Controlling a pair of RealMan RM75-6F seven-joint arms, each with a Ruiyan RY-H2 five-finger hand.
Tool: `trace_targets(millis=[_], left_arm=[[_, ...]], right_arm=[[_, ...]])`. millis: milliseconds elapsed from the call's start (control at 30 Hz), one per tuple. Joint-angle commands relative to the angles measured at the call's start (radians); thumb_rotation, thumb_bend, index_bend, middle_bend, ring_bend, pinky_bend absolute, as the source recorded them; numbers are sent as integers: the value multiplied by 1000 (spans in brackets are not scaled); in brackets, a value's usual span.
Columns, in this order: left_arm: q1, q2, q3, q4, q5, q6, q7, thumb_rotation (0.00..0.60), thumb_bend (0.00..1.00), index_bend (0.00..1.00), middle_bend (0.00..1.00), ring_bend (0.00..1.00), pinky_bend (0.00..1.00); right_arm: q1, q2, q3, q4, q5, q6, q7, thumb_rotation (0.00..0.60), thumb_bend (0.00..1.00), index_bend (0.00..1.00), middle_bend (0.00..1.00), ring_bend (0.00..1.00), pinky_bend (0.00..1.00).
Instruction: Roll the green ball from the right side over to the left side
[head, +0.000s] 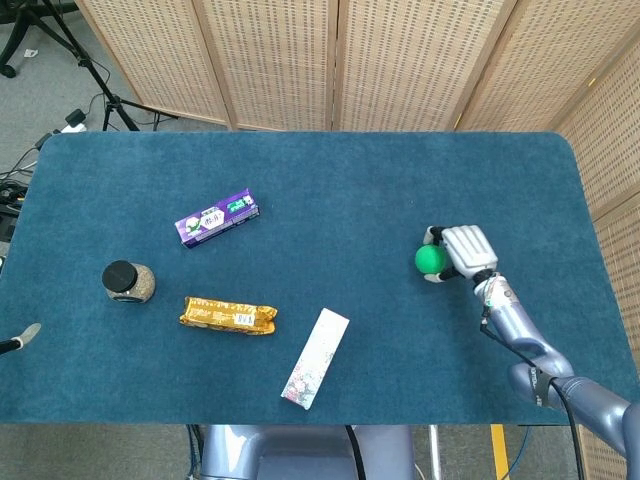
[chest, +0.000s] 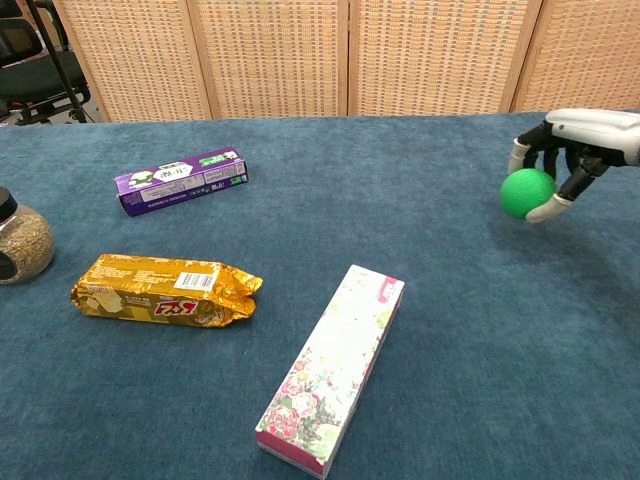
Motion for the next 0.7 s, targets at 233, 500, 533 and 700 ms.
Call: trace_targets(millis=[233, 500, 533, 700], left_arm=[[-3, 8, 2, 1, 6, -8, -19, 600, 0, 0, 0, 0, 0], [-8, 16, 7, 6, 5, -32, -47, 600, 0, 0, 0, 0, 0], [-8, 17, 8, 8, 5, -35, -53, 600, 0, 0, 0, 0, 0], [-10, 23, 8, 17, -3, -49, -79, 600, 0, 0, 0, 0, 0]], right_arm=[[120, 11, 113, -294, 146, -10, -318, 600, 414, 587, 605, 508, 640], [256, -158, 138, -271, 362, -5, -646, 600, 414, 587, 601, 508, 640], [266, -175, 136, -261, 384, 0, -676, 600, 414, 587, 599, 508, 640], [293, -245, 123, -239, 474, 18, -755, 600, 414, 587, 596, 507, 640]])
